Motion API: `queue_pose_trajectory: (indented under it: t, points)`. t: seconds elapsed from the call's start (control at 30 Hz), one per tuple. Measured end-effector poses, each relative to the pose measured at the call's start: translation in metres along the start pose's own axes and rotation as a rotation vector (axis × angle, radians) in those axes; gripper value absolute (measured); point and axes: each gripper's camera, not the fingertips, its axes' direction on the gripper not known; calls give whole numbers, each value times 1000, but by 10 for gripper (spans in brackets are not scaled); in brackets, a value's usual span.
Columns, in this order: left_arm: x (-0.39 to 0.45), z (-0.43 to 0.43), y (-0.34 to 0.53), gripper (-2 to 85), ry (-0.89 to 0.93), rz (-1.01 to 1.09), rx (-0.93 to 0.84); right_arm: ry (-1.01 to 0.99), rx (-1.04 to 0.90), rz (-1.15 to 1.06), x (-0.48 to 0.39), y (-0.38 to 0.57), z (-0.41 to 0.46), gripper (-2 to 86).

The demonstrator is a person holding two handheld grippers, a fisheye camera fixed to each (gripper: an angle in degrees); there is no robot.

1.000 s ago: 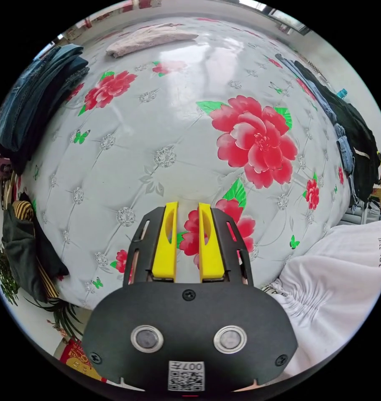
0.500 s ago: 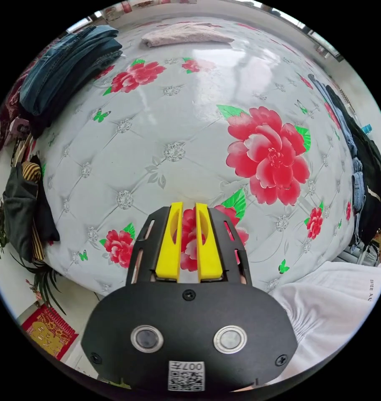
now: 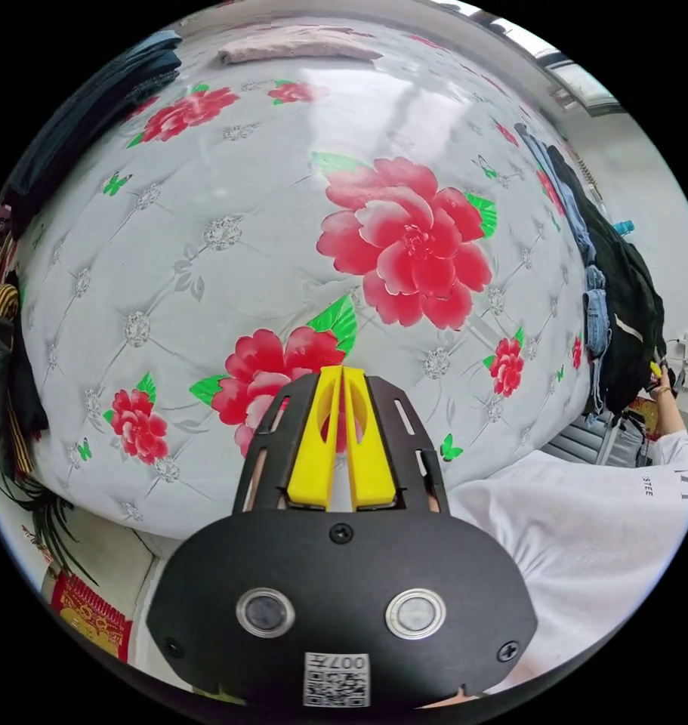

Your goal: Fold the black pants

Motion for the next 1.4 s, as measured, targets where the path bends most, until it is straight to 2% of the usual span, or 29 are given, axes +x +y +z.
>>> queue_pose_trajectory:
  t: [0.13,0.3,0.37,0.5,0.63,0.7,0.8,0.87,0.93,1.0,1.03,1.1,1.23,1.3,1.4]
  points:
    - [5,-1,5,-10,-7,52,-14,-57,92,87,20,9,-22,22]
    - [11,-7,18,-10,21,122,26,-282,246,-23,36,34,-83,1]
    - [12,-11,29,-10,54,142,51,-442,264,-155,23,53,-114,-1]
    - [11,-20,46,-9,139,166,96,-497,262,-394,-31,98,-150,-1]
    - [5,-36,71,-5,249,188,166,-847,259,-616,-89,167,-189,-2]
    - [1,-43,84,4,305,198,201,-959,223,-773,-134,205,-208,-2]
    - [-8,-55,107,40,388,221,265,-1213,46,-1023,-210,279,-225,-2]
    - [-21,-59,129,59,405,206,311,-1433,-239,-1145,-265,343,-216,-1]
    - [-36,-58,146,63,400,162,323,-1488,-446,-1233,-298,393,-206,1]
    - [-55,-56,164,47,365,86,310,-1497,-522,-1243,-308,423,-198,4]
    - [-70,-55,179,31,273,11,301,-1468,-527,-1240,-308,429,-193,8]
    - [-93,-60,207,26,147,-82,334,-1363,-500,-1216,-299,421,-180,19]
    - [-143,-77,268,79,121,-257,429,-1021,-496,-1095,-256,387,-118,48]
    - [-146,-85,283,85,77,-250,456,-896,-491,-1069,-234,380,-97,59]
    - [-118,-97,286,97,-25,-81,494,-800,-508,-1061,-214,383,-82,77]
